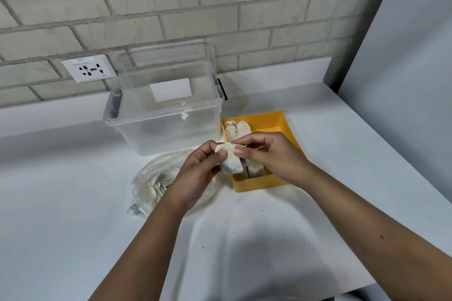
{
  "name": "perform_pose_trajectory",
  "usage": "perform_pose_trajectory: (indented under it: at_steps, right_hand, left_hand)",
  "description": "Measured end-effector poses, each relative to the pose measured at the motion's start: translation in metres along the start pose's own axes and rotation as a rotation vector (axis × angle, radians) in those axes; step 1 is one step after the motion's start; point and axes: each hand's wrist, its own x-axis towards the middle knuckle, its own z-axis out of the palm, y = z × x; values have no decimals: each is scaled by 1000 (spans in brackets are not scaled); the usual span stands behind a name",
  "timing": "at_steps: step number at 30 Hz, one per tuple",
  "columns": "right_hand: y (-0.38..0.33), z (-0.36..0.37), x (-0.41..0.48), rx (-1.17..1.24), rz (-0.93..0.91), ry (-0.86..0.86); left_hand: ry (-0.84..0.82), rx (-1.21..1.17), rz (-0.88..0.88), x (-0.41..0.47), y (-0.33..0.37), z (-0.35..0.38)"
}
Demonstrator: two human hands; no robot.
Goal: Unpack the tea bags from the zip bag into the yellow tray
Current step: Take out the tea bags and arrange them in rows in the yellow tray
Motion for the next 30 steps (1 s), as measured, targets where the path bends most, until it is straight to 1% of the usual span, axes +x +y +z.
perform_pose_trajectory:
  at_steps: [3,6,8,10,12,14,16,19,23,26,30]
  right_hand:
    - [5,-4,2,7,-29,39]
    - [6,-14,8,-96,-31,73]
    - [7,-27,12,-250,-10,105]
    - [12,-41,14,-416,48,113]
    - [20,-49,16,-476,137,83]
    - [26,-49,18,-480,208,27]
    - [31,-47,22,-462,232,-7]
    - [34,-46,26,-417,258,-30]
    - [43,-46,27,-343,370,-102]
    - [54,-44,28,-315,435,-101]
    - [60,-44,29,-338,424,-110]
  left_hand:
    - [7,35,-1,2,-2,3]
    - [47,94,-1,3,-2,3]
    - [121,151,-11,3,0,1]
    - [225,207,-16,4,-2,-2]
    - [320,254,-16,5,-5,-6]
    - [376,266,-24,6,-7,-7]
    - [406,259,-44,6,-9,-7]
    - [421,262,-60,6,-11,-7]
    - [456,248,-73,8,-13,-13]
    - [471,231,-96,9,-14,-16]
    - [461,213,-134,9,-16,-17]
